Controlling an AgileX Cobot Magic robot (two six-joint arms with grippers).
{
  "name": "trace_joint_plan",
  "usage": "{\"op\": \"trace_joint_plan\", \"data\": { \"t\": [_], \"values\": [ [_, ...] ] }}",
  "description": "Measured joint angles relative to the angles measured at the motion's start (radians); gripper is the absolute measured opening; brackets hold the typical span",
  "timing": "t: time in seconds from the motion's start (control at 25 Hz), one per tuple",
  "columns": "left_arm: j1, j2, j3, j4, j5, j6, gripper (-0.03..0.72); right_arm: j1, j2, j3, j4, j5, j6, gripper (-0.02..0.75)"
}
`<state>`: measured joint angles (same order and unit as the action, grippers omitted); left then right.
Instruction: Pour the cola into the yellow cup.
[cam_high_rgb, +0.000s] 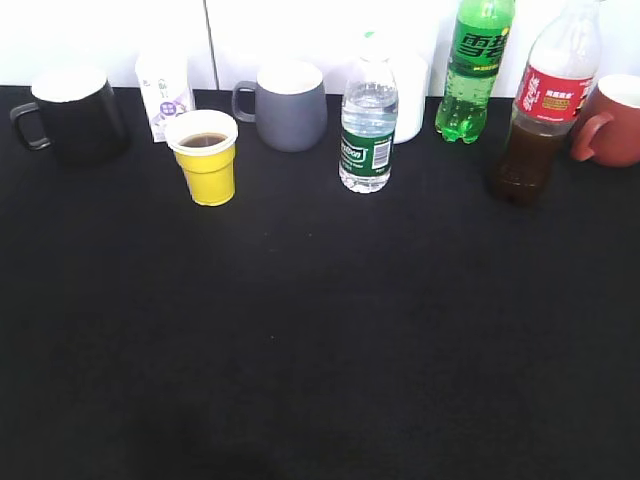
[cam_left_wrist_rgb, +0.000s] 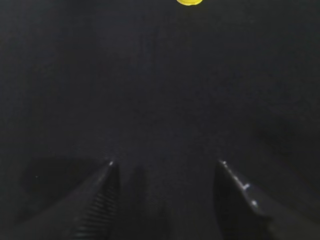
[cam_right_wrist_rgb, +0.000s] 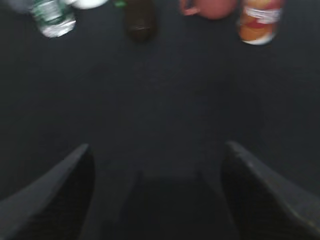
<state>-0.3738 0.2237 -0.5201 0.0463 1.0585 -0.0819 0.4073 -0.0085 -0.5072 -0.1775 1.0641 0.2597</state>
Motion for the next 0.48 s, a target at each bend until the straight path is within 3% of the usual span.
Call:
{"op": "trace_joint_plan", "data": {
  "t": [0.32,0.48],
  "values": [
    [0.005,0.0,0.0,0.0,0.0,0.001,0.437,0.0,0.0,0.0,0.012,-0.003,-0.014,0.594],
    [0.193,0.0,0.0,0.0,0.0,0.001,0.437,-0.046,0.0,0.0,0.013,-0.004,-0.015,0.594]
  ]
}}
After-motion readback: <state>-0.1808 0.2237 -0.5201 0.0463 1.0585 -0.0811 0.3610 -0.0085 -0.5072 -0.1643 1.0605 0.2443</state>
